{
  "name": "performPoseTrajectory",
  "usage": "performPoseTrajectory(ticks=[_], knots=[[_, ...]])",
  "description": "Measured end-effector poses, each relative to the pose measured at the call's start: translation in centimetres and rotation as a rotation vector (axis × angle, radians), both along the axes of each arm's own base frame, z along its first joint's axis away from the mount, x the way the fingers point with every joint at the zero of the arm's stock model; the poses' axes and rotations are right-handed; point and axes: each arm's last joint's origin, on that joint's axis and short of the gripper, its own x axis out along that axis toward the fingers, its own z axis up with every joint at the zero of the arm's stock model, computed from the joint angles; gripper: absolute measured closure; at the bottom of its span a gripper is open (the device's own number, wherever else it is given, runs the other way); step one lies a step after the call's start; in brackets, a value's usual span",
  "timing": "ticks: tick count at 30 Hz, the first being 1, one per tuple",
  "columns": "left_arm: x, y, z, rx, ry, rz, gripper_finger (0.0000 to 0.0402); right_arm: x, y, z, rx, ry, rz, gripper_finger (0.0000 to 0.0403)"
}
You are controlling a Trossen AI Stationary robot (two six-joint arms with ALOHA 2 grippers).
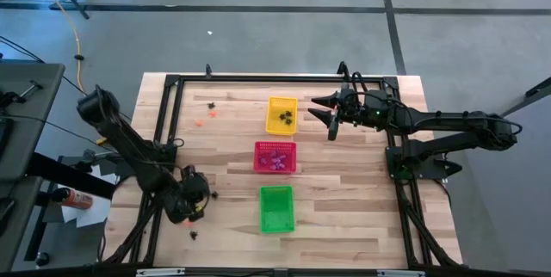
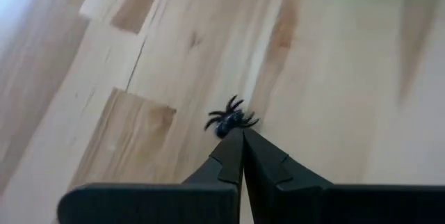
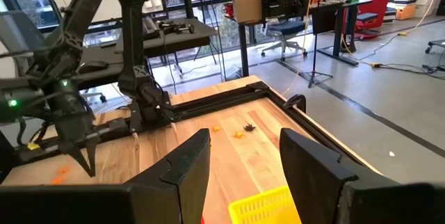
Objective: Sort Halloween decoration
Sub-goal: Put the black spider toy into the yellow bin
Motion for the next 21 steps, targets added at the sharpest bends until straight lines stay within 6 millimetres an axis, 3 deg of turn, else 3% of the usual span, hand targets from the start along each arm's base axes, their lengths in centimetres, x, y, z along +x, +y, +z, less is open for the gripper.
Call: performPoseTrajectory(ticks=[4,8,13,21], knots=[[0.3,0.4,1.0,0.004,-0.013,-0.118,0.0401,0.0,0.0,-0.1,0.001,0.006,0.0,0.0234],[1.3,1.3,0.7,0.019,0.058,-0.19,0.0392,0.0,0.0,-0.1,0.002,0.014,0.0,0.0234],[2.7,2.0,-0.3,0.089,0.123,-0.281,0.034,0.0,0.0,-0.2,0.003,0.02,0.0,0.0234],[3.4,2.5,-1.5,0.129,0.181,-0.246,0.0259,0.0,0.0,-0.3,0.005,0.03,-0.001,0.0234]])
